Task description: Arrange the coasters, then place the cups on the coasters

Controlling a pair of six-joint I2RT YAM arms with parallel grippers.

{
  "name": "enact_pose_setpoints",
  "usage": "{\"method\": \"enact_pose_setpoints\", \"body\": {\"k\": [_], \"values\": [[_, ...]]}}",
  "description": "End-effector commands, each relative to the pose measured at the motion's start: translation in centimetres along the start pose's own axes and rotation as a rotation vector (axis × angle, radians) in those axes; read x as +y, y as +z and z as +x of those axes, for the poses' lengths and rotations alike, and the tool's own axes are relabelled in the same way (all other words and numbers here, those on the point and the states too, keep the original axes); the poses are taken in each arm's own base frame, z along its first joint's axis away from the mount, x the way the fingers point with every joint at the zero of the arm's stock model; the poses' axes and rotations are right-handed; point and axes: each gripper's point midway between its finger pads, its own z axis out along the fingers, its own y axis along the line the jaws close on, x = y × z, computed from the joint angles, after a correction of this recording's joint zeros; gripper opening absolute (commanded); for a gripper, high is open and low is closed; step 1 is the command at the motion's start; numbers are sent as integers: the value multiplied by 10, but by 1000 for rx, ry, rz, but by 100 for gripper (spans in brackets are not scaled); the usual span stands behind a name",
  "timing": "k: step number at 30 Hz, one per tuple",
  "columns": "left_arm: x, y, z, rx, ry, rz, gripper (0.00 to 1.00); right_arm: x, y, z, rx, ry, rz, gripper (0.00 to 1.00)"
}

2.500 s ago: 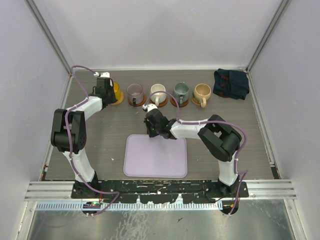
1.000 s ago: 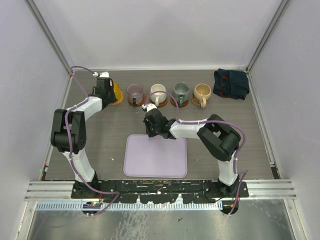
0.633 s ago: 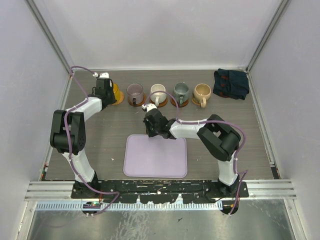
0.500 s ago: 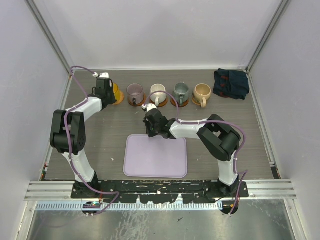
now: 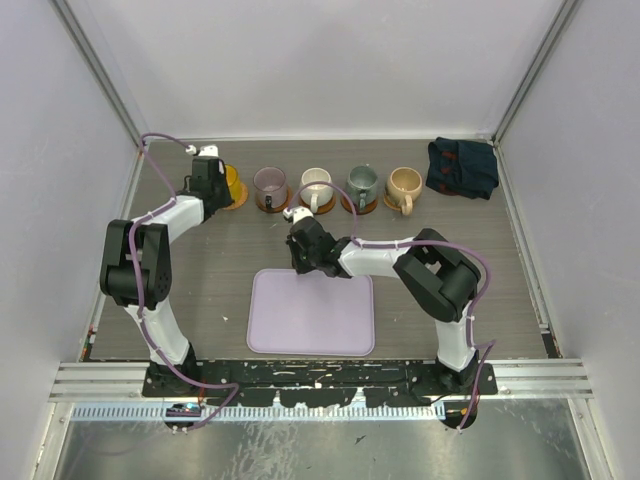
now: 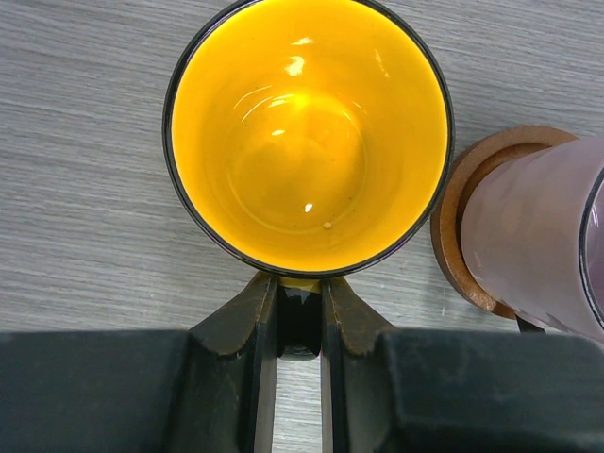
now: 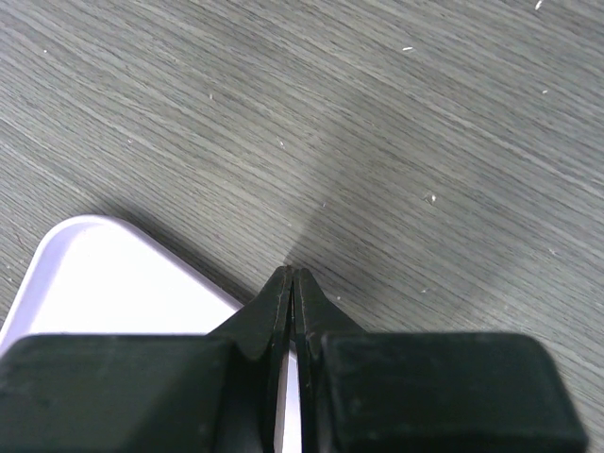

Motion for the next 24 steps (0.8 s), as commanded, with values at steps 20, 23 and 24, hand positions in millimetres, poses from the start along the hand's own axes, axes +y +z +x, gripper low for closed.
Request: {"method": "enact_pose_setpoints", "body": {"k": [20,23,24], "values": [[-4,-7,-11,-31,-9,24,31,0,7,15,59,-24,10,10],[-2,-9,-9,-23,-6,17,40,-1,7,16,60,-23,10,10],[-1,-10,-9,-23,-7,15,42,0,7,16,61,-22,9,10]]}}
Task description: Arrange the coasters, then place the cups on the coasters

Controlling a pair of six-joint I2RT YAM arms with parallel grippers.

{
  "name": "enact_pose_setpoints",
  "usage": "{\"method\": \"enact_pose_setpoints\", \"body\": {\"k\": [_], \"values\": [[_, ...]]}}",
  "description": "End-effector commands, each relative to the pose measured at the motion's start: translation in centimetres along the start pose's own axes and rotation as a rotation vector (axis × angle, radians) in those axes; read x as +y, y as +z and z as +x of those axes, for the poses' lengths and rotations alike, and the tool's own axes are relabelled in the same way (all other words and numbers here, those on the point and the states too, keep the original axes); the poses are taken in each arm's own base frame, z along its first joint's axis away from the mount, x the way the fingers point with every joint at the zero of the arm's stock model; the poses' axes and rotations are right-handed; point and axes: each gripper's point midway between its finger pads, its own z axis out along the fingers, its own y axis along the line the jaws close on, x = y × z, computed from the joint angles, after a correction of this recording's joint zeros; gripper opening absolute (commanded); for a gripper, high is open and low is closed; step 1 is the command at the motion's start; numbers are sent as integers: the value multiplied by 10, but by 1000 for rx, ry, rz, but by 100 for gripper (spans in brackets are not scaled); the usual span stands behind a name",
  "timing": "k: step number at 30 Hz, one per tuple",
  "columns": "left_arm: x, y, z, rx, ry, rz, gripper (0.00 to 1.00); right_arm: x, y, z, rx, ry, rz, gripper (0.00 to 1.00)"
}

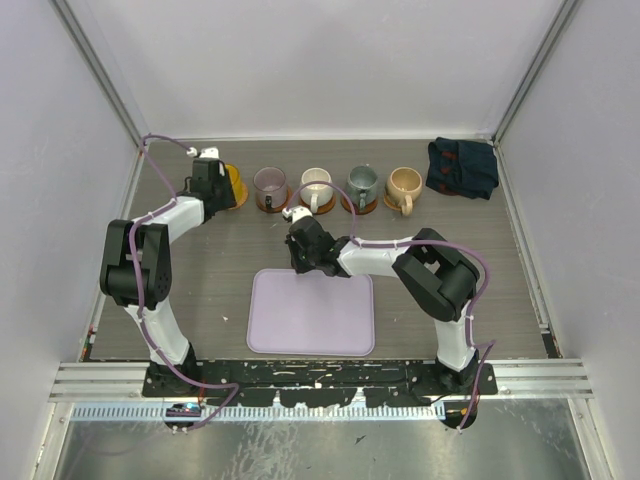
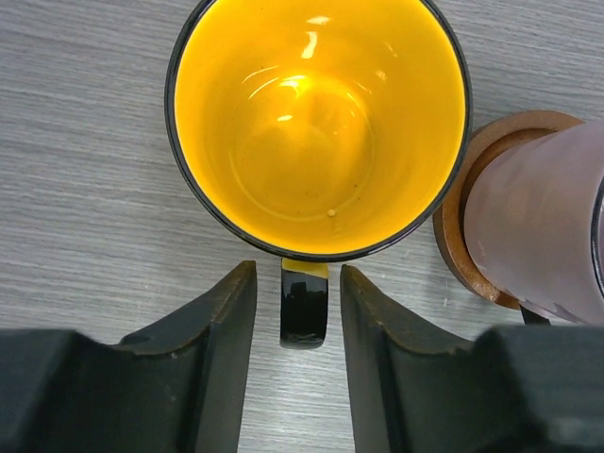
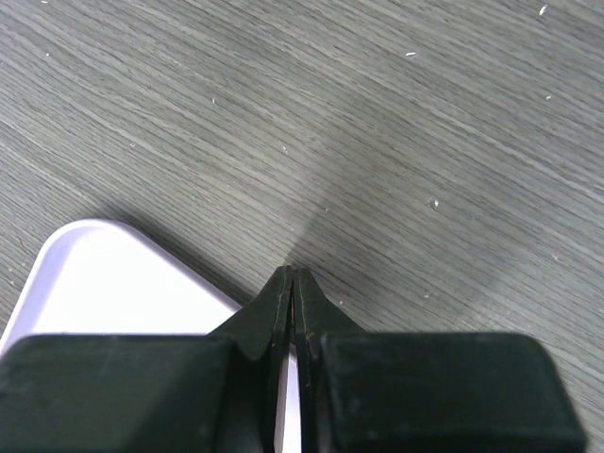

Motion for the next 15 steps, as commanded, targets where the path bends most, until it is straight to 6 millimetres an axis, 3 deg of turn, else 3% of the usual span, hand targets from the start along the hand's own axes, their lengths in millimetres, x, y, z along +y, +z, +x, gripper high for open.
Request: {"method": "enact_pose_setpoints", "body": {"k": [1,9,15], "values": [[-1,-11,-15,-35,-6,6,44,-2,5,18,61,-22,12,10],[4,-24,-15,-37,-8,-11,54,-3,3,19,59,-20,11,10],[11,-49,-21,-67,-25,-29,59,-3,-1,16,45,-18,14,10]]}}
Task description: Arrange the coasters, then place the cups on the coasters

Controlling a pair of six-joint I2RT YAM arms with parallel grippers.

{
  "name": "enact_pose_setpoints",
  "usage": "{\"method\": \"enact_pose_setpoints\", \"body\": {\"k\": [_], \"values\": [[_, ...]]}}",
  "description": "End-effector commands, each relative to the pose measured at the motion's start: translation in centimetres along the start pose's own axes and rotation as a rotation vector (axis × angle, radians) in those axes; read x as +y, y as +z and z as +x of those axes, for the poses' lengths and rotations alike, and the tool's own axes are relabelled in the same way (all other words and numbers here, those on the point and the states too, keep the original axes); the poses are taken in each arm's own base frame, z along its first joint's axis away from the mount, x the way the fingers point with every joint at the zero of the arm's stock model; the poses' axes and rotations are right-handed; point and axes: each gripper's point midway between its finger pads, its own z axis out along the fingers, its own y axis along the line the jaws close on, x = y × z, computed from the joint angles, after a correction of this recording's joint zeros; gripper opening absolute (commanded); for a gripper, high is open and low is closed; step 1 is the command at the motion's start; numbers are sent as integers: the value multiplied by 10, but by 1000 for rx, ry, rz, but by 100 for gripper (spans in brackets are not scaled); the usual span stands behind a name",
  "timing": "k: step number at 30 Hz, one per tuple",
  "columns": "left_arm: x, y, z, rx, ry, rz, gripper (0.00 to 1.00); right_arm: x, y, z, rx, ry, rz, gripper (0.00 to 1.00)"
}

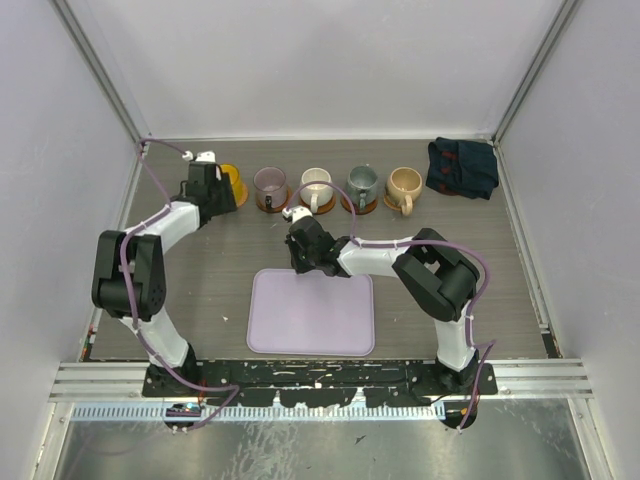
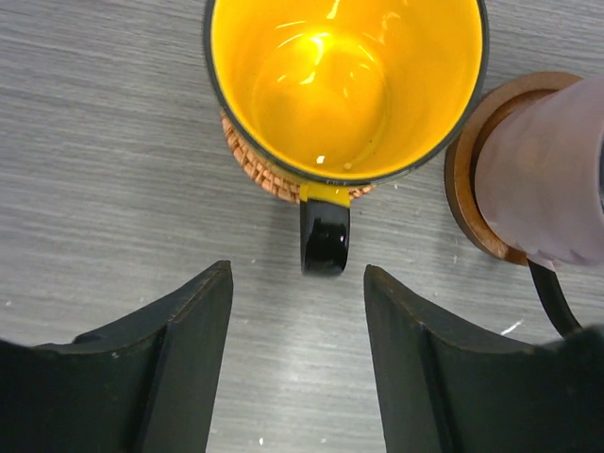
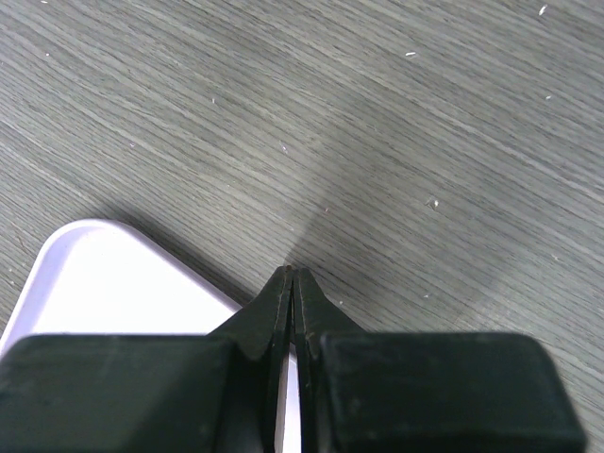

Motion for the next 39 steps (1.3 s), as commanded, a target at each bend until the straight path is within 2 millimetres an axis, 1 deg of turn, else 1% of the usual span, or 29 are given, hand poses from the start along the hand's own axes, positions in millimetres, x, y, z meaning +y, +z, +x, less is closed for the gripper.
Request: {"method": "enact_pose_setpoints", "body": {"k": [1,5,9,14,17,19,21,22,23,26,29,32,35,37,39], "values": [[6,-36,-33,-111,-34,-17,62,-4,-2,14,39,-17,19,10],[12,-61,-42,-147,-42,-34,65,-6,-5,8,18,-27,32,10],[24,-87,-51,-193,-56,-80,68,-5,-9,2,3,-28,32,10],[38,-111,-52,-219,-67,-131,69,-9,-20,-13,-40,-40,66,10],[41,-125,-52,-234,-74,-133,69,-16,-34,-30,-87,-54,103,10],[43,-135,-52,-246,-83,-127,70,-29,-47,-45,-138,-48,158,10],[44,-148,-53,-266,-95,-118,70,-38,-62,-59,-184,-36,188,10],[44,-151,-51,-267,-98,-116,70,-41,-74,-69,-219,-27,201,10],[45,-155,-50,-270,-103,-113,70,-47,-83,-75,-245,-20,221,10],[46,-164,-44,-265,-123,-104,70,-71,-113,-91,-328,24,294,11],[42,-171,-37,-260,-138,-67,71,-106,-148,-102,-410,96,377,12],[38,-177,-29,-243,-149,-37,71,-148,-185,-101,-483,170,478,14],[35,-181,-20,-222,-162,-11,71,-187,-221,-96,-555,248,566,15],[33,-185,-16,-214,-171,3,71,-212,-244,-89,-601,307,627,17],[34,-190,-12,-210,-176,6,71,-230,-265,-81,-644,349,684,18]]}}
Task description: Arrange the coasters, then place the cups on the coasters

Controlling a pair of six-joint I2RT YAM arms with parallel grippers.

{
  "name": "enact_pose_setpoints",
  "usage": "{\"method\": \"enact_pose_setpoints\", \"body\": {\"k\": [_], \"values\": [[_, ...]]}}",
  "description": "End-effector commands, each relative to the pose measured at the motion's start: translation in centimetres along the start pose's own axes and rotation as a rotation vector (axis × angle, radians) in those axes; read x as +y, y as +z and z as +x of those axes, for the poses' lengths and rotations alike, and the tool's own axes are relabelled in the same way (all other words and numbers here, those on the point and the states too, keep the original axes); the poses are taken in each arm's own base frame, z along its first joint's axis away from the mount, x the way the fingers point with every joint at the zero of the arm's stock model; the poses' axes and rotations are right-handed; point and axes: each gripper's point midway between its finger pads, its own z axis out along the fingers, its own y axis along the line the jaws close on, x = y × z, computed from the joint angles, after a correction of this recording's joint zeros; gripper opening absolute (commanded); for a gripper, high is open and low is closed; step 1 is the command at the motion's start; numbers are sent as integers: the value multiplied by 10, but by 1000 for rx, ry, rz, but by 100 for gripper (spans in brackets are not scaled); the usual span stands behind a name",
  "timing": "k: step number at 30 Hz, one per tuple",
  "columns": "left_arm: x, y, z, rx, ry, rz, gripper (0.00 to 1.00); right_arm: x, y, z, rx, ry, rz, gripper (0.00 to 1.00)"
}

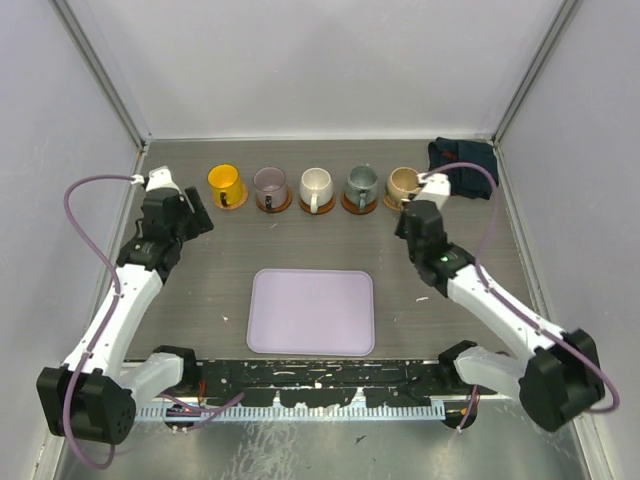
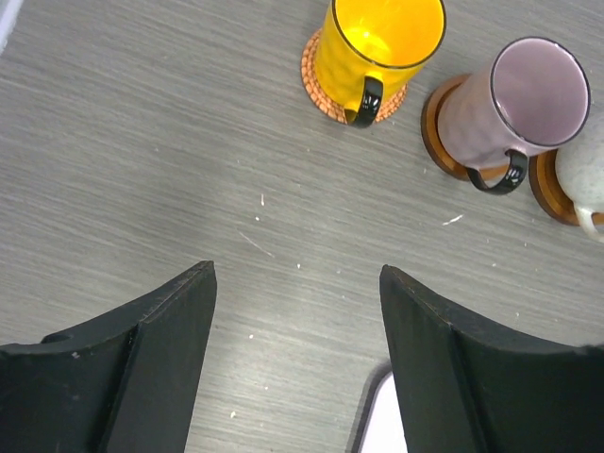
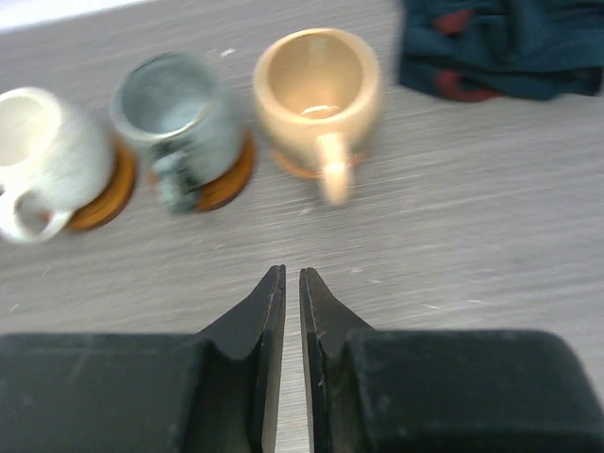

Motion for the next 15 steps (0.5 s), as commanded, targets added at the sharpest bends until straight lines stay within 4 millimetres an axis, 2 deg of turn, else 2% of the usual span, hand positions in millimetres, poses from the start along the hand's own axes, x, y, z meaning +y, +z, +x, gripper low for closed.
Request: {"method": "enact_pose_setpoints", "body": {"k": [1,5,10,12,15], "values": [[-3,-19,1,-6,-30,35,70,-59,-18,-28,-137,111,164,19],[13,-39,-4,-52,45,-80,69,-104,-40,-36,-230,161,307,25],[26,-57,1,-56,74,-138,71,-144,-71,-47,-387,283,456,33],[28,-62,4,-57,64,-131,72,-153,-83,-50,-459,325,466,39],[28,-69,9,-58,57,-105,74,-159,-95,-49,-523,358,453,42]]}}
